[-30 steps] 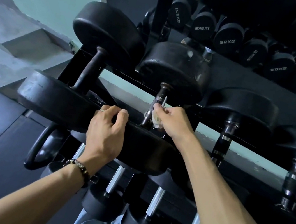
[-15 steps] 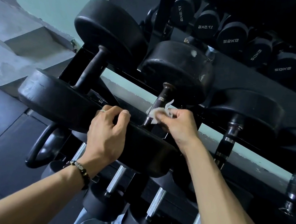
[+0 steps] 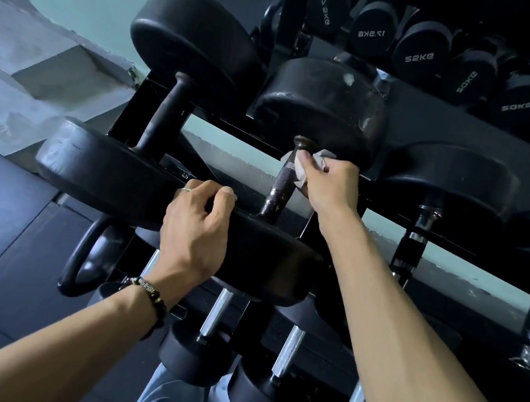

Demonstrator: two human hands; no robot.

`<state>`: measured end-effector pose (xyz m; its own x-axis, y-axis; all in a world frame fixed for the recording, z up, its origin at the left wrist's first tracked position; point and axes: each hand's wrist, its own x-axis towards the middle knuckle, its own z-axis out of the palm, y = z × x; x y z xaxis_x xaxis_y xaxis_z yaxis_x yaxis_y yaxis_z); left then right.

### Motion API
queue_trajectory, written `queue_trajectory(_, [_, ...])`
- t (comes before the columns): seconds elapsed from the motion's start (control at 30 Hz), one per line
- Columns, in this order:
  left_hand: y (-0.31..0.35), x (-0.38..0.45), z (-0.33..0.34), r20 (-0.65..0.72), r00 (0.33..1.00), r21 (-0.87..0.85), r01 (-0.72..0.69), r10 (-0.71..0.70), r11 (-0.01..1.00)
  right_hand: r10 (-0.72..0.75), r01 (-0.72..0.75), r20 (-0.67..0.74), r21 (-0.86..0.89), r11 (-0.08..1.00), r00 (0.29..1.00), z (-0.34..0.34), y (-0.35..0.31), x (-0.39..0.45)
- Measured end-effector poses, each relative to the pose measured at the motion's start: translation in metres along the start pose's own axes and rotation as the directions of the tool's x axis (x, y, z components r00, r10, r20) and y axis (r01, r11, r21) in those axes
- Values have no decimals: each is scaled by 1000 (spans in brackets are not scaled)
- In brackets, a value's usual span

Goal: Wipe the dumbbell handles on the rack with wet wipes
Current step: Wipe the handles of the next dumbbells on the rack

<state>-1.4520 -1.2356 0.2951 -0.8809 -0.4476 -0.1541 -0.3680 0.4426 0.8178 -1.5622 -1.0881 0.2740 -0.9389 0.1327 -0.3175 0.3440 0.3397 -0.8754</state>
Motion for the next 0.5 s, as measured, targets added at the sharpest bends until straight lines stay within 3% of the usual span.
queue_trajectory(0.07, [0,0,-1,1,1000,-8,-3,3,1000,-12,33,140,-142,989,990,-3,4,-11])
queue_trajectory(0.17, [-1,0,-1,-5,1000,-6,-2,2,1000,96,16,349,-305,952,932,-8,16,-29])
queue_trajectory(0.33, [-1,0,0,-2,1000,-5,-8,8,1000,-66,81,235,-59,995,970,-9,9,-14])
queue_trajectory(0.5, [-2,0,-1,-8,1000,14,-9,9,1000,93,32,417,-283,959,904,-12,13,-30])
